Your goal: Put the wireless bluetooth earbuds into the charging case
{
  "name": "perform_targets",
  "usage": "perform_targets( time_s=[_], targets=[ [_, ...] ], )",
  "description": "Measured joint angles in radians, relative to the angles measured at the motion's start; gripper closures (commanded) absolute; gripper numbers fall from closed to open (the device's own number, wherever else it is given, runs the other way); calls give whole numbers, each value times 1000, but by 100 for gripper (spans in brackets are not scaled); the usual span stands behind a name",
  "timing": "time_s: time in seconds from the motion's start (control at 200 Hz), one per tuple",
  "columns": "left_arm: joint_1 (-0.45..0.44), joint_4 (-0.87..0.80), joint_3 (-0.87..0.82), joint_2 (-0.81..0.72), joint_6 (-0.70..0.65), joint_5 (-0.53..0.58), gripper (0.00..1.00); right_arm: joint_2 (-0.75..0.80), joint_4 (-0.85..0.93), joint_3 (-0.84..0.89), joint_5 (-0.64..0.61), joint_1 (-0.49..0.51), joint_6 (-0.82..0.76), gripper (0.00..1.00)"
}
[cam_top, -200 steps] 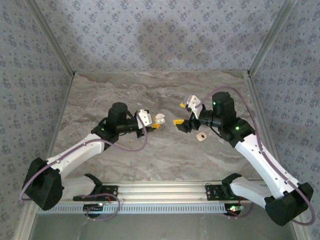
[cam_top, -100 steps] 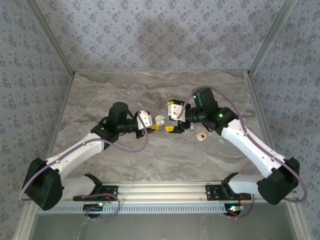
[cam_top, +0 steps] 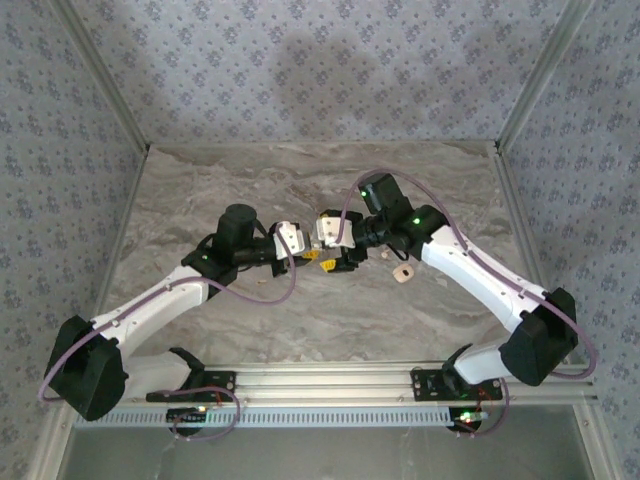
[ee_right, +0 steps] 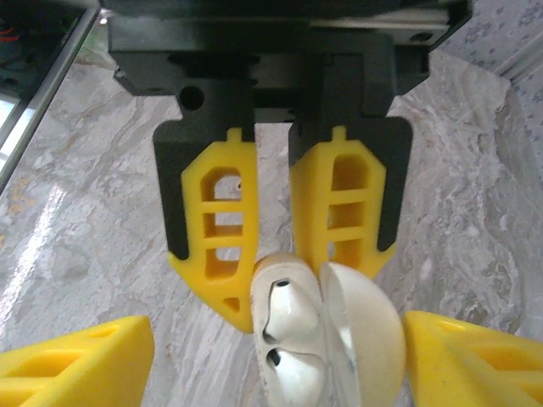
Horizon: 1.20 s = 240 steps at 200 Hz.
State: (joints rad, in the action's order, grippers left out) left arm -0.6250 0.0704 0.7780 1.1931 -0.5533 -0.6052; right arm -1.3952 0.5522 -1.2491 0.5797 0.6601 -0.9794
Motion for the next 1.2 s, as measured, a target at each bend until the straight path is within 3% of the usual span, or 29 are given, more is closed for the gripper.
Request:
perform_targets(
  time_s=[0.405,0.675,0.849,0.989,1.199],
  targets=[
    [-12,-13,0,1,1,-2,83,55,68,-4,-28,7,2,43],
    [-11,10,0,5,26,19,83,220,62,124,-35,10,109,40],
    [-8,25,0,19,150,58,83,310,-113,261,-80,-35,389,36],
    [19,34,36,58,331,79,82,324,-246,321,-179,-56,704,32],
    [80,-63,190,171,622,77,81,324,-303,377,-313,-139,1164,35]
  ],
)
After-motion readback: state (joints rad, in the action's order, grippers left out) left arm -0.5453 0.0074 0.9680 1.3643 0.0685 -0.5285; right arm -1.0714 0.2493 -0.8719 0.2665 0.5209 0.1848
